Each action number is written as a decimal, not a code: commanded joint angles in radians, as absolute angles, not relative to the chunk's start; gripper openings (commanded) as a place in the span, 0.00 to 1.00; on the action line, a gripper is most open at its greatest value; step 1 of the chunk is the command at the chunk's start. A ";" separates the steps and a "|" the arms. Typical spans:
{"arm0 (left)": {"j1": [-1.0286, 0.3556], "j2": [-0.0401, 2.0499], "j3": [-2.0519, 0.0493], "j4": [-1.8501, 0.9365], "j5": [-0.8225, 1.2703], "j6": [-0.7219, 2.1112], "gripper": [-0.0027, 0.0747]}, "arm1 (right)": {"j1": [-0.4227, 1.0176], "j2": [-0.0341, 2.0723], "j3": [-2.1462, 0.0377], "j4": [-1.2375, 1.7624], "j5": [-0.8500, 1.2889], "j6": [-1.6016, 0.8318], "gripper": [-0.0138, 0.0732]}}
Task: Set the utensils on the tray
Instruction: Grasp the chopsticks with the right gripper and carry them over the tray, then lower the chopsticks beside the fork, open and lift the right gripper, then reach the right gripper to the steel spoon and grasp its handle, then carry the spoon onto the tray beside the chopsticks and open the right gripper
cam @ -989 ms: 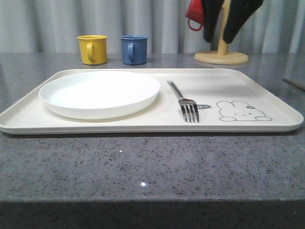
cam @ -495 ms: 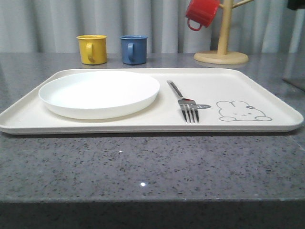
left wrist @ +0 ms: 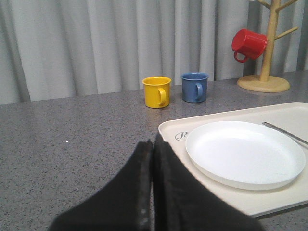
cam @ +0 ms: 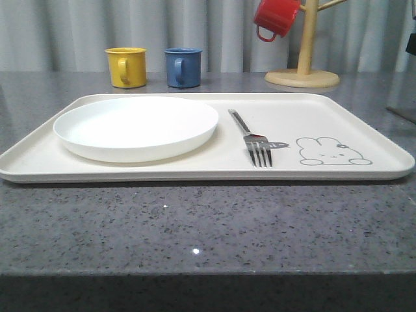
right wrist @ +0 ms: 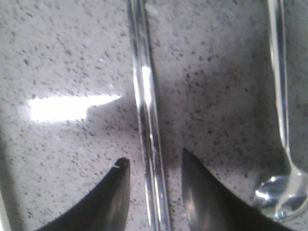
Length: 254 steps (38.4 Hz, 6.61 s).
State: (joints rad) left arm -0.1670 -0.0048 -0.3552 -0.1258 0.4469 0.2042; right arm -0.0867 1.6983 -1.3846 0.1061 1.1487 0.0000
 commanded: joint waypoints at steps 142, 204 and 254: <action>-0.165 0.003 -0.382 -0.140 0.370 0.193 0.01 | -0.213 1.720 -1.663 -0.021 1.325 -0.043 0.44; -0.165 0.003 -0.382 -0.140 0.370 0.193 0.01 | -0.173 1.704 -1.670 0.087 1.334 0.059 0.20; -0.165 0.003 -0.382 -0.140 0.370 0.193 0.01 | 0.224 1.844 -1.627 0.174 1.288 0.270 0.20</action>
State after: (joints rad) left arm -0.1670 -0.0048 -0.3552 -0.1258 0.4469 0.2042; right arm 0.2274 1.8886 -1.6048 0.1633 1.2332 0.2685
